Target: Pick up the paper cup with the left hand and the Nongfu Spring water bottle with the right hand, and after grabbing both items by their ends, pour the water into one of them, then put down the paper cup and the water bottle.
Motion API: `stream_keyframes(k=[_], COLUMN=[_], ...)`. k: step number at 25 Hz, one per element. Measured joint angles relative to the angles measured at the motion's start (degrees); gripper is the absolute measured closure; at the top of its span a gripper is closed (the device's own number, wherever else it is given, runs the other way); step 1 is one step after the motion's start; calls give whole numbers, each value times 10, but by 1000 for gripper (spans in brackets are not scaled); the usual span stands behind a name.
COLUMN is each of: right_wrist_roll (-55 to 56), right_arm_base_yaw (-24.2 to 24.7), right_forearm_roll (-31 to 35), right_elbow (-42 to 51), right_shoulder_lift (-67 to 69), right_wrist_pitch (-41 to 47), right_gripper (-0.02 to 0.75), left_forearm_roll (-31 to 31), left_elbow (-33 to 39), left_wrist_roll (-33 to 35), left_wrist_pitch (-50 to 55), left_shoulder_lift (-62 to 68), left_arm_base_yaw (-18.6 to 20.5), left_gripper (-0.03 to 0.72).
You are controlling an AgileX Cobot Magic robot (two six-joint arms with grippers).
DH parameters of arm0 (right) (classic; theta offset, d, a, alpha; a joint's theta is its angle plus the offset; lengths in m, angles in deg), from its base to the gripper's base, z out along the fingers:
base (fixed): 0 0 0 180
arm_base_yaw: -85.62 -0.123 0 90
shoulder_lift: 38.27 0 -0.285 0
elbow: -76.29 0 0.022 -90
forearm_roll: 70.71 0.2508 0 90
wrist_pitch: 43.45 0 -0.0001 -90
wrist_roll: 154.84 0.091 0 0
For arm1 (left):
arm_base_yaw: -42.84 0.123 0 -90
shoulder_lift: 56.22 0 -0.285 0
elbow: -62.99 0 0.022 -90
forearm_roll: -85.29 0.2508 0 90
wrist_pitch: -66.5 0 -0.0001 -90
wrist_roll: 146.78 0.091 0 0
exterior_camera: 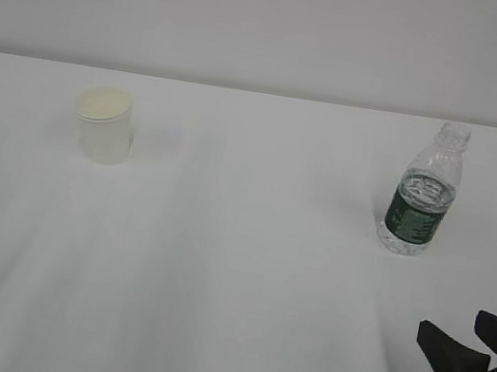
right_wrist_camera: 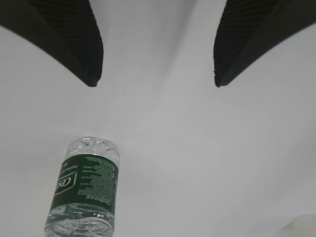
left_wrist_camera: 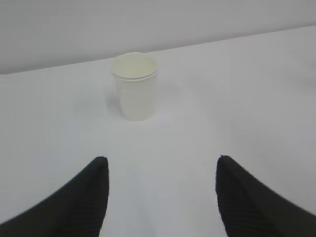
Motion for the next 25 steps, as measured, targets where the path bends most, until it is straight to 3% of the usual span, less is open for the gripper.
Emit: stream_keyframes(k=[10,16,25], right_wrist_roll=[0,-6,-20], right_arm_base_yaw=[0,0,0], right_forearm_roll=[1,1,1], right_elbow=[-5,-23,-28], right_shoulder_lift=[0,0,1], right_wrist_pitch=[0,-1,-1], right_gripper=[202,202,202], left_forearm_roll=[0,6,9], left_elbow=[0,-6,-11], left_wrist_roll=[-2,-7,-31], left_wrist_pitch=[-137,-141,-144], left_shoulder_lift=[153,236,241], left_arm_base_yaw=[0,0,0], left_gripper=[202,202,202])
